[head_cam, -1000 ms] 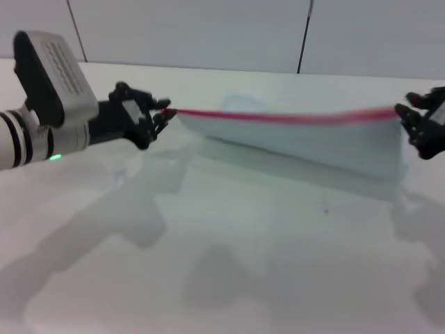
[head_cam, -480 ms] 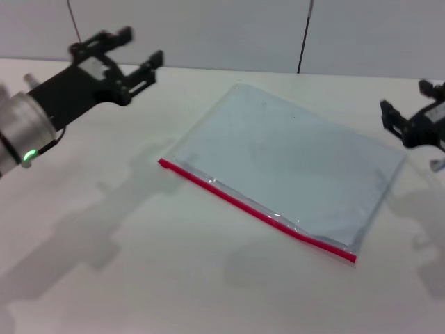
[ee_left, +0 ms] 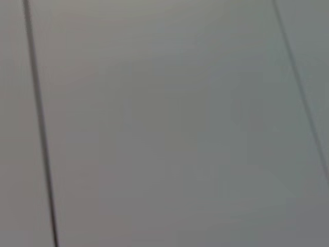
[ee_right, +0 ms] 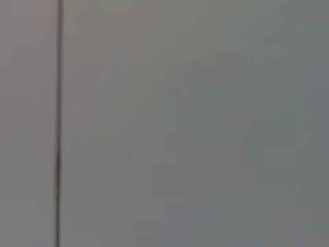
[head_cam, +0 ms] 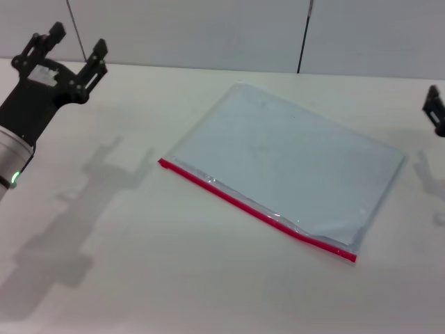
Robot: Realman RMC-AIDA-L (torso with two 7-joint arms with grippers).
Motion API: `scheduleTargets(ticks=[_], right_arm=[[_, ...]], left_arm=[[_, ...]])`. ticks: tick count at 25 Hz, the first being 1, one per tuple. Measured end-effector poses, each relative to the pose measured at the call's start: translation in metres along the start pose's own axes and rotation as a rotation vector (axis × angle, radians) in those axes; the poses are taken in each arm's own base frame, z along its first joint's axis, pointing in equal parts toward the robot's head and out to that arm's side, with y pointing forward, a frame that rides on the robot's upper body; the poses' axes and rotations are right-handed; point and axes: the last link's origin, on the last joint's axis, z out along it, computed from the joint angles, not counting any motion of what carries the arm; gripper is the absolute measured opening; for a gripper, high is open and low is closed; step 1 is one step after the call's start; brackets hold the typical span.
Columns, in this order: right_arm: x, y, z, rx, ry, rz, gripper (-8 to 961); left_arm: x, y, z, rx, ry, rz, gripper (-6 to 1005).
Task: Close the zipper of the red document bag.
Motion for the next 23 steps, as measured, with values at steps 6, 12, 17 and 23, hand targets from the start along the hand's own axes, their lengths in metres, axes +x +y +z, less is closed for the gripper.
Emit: scheduleTargets(ticks=[6, 12, 17, 23], right_arm=[[0.01, -0.006, -0.004, 0.051, -0.052, 0.017, 798], [0.013, -0.004, -0.001, 0.058, -0.053, 0.024, 798], [0.013, -0.001, 0.0, 0.048, -0.054, 0.021, 798], [0.013, 0.0, 0.001, 0.046, -0.056, 0.019, 798]], left_arm=[[-0.005, -0.002, -0.004, 0.059, -0.003, -0.037, 714], [-0.005, -0.002, -0.004, 0.061, -0.003, -0.038, 683], [-0.005, -0.003, -0.004, 0.062, -0.003, -0.038, 637], [-0.005, -0.003, -0.004, 0.062, -0.003, -0.036, 645]])
